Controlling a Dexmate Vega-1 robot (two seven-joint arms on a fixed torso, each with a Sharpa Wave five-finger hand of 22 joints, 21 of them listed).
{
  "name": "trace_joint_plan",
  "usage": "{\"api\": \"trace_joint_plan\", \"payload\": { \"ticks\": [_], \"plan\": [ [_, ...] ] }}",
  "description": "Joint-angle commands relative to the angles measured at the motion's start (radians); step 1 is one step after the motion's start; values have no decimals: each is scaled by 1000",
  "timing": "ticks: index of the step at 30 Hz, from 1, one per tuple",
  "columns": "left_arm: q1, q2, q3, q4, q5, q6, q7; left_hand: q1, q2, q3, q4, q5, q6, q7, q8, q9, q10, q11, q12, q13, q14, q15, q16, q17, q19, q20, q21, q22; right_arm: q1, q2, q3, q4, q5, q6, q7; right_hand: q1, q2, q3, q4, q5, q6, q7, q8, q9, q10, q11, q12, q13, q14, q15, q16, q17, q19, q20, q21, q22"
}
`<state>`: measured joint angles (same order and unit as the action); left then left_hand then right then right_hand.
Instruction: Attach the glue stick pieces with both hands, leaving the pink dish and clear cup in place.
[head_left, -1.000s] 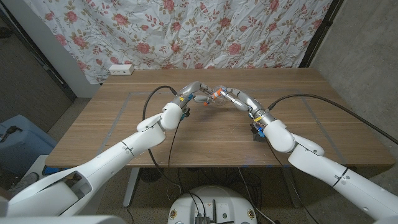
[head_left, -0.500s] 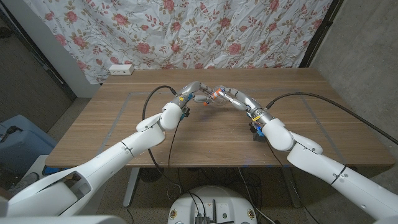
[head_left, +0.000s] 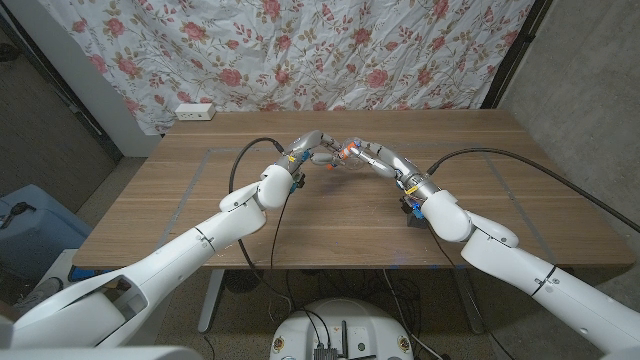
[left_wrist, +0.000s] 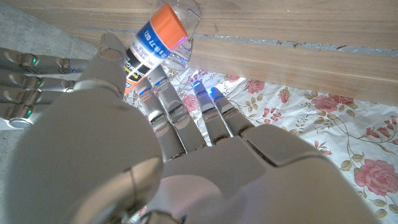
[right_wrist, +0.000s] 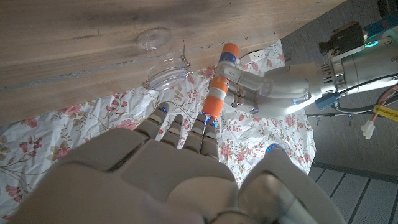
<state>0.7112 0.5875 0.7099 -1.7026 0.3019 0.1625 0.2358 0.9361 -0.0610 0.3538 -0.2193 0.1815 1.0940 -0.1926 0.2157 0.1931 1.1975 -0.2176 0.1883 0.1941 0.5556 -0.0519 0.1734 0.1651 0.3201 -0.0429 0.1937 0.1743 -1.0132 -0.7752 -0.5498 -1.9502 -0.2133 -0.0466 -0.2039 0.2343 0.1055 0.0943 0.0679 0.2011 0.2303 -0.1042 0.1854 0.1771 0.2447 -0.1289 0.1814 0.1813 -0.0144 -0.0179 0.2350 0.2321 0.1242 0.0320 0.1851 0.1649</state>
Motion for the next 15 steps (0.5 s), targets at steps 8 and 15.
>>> {"api": "trace_joint_plan", "payload": {
  "ticks": [8, 15],
  "plan": [
    [4, -2, -1, -2, -1, 6, 11, -94, 111, 56, 49, 4, 50, 39, 3, 1, 7, -5, 6, 3, -4, -145, 7, 3, -6, -8, 5, 2, -6, -8, -2, -11, -13, -9, 4, -9, 5, 3, 4, 11, 9, 0, 5, 0, 7, -3, 5, 0, 1, -6, -2, 1, 5, 8, 8, 5],
    [4, -6, 0, 0, 0, 7, 17, -93, 112, 56, 49, 4, 52, 42, 3, 1, 8, -5, 7, 3, -4, -145, 6, 3, -6, -8, 5, 2, -7, -4, -7, -17, -29, -27, -3, -15, 10, 4, 7, 13, 12, 1, 6, 0, 10, -3, 6, -1, 1, -8, -2, 1, 6, 7, 8, 5]
  ]
}}
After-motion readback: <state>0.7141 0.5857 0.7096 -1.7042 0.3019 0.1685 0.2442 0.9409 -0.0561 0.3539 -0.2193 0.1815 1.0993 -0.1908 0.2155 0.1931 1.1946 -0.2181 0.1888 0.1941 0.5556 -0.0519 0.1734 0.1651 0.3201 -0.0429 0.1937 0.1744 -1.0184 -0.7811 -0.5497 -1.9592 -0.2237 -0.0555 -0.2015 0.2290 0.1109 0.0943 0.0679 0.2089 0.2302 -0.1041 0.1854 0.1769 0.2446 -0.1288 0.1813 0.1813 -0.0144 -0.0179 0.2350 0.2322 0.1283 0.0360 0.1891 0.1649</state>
